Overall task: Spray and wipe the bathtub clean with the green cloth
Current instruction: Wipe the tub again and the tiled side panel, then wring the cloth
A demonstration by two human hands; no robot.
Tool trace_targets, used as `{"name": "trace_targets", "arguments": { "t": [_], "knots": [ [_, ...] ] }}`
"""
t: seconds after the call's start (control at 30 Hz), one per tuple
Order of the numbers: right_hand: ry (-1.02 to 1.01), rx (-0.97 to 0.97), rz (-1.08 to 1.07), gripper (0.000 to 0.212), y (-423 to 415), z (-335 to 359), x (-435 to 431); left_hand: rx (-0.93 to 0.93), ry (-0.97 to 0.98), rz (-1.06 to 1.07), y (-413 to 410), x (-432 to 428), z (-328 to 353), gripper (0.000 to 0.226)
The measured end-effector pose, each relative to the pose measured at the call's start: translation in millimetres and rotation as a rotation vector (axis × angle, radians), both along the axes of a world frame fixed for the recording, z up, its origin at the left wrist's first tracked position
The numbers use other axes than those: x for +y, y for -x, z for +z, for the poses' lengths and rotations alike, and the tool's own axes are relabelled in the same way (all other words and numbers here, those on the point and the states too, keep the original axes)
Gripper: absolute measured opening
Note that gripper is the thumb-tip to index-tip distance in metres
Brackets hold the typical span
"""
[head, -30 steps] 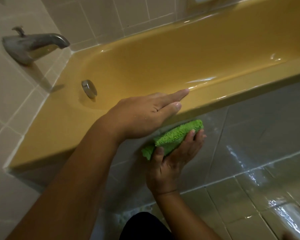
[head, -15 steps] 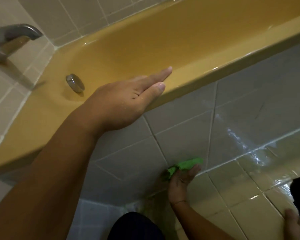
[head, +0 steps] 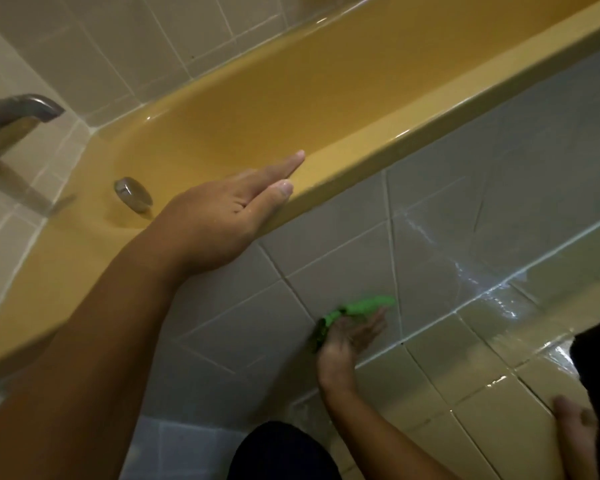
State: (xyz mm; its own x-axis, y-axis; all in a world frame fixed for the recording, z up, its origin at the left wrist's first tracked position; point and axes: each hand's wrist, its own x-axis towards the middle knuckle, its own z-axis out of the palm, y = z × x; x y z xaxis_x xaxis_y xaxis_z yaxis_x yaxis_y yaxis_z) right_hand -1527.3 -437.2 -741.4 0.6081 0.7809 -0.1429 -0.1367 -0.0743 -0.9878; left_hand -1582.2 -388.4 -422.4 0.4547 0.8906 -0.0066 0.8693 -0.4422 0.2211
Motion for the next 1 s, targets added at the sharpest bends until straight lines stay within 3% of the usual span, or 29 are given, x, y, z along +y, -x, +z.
{"name": "trace_targets", "arguments": {
  "t": [0.17, 0.27, 0.4, 0.53, 0.73, 0.83, 1.0],
  "knots": [
    [-0.302, -0.250, -0.073, 0.071, -5.8, 90.8, 11.1, 0.000, -0.012, -0.018, -0.8, 1.9, 0.2, 0.049],
    [-0.520, -0.512, -0.093, 0.057, -18.9, 143.7, 17.4, 0.008, -0.029, -0.036, -2.2, 3.5, -0.6, 0.047],
    [-0.580, -0.621, -0.159, 0.053, -30.2, 164.0, 25.3, 0.010, -0.040, -0.041, -7.7, 6.3, -1.8, 0.051],
    [-0.514, -0.527, -0.264, 0.053, -27.3, 131.5, 30.4, 0.022, -0.051, -0.034, -11.5, 8.9, -2.6, 0.048],
    [-0.239, -0.113, -0.282, 0.060, -15.1, 37.2, 24.1, 0.031, -0.070, -0.022, -11.2, 7.7, -3.7, 0.051],
    [-0.087, -0.010, -0.275, 0.064, -23.1, -5.5, 25.8, -0.001, -0.089, -0.026, -10.9, 7.8, -5.4, 0.047],
    [0.080, 0.186, -0.273, 0.092, -38.7, -76.8, 26.7, -0.018, -0.087, -0.002, -11.3, 7.1, -6.2, 0.045]
  ]
}}
